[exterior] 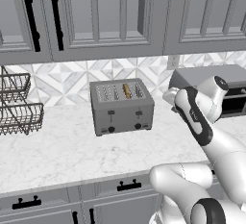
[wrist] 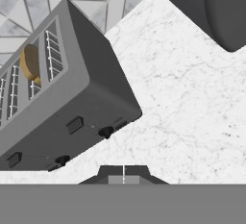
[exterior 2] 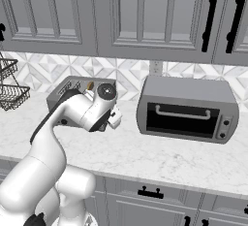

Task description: Start the toaster. Once the lever pops up, take the bread to the plate on the dining counter.

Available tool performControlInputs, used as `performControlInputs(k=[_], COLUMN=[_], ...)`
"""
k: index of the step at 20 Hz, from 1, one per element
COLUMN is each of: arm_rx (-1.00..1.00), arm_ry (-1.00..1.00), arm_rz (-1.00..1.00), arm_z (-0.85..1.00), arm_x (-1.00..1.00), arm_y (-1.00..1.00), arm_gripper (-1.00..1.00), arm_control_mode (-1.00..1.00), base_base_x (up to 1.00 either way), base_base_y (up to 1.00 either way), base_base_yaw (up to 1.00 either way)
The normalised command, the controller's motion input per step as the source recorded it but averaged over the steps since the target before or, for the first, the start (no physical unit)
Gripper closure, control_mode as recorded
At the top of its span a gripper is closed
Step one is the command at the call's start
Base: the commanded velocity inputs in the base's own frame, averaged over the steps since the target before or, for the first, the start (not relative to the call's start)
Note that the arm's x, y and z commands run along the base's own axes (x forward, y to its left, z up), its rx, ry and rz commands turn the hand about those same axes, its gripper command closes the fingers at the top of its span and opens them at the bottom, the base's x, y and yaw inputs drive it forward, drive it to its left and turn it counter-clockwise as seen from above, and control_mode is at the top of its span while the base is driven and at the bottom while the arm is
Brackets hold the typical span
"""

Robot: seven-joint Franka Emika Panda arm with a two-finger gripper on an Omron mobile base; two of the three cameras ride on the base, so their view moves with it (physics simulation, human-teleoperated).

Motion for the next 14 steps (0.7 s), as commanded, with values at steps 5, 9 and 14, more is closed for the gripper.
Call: performControlInputs(k=[5,9,14], arm_rx=[-0.04,0.0,0.0], arm_ry=[0.0,0.0,0.0], arm_rz=[0.0,0.0,0.0], arm_z=[0.0,0.0,0.0], arm_x=[0.0,0.0,0.0], arm_y=[-0.1,0.0,0.0], arm_gripper=[1.0,1.0,1.0], arm_control_mode=[-1.0,-1.0,-1.0], base_base_x=[0.0,0.0,0.0], base_base_y=[0.0,0.0,0.0], base_base_yaw=[0.0,0.0,0.0])
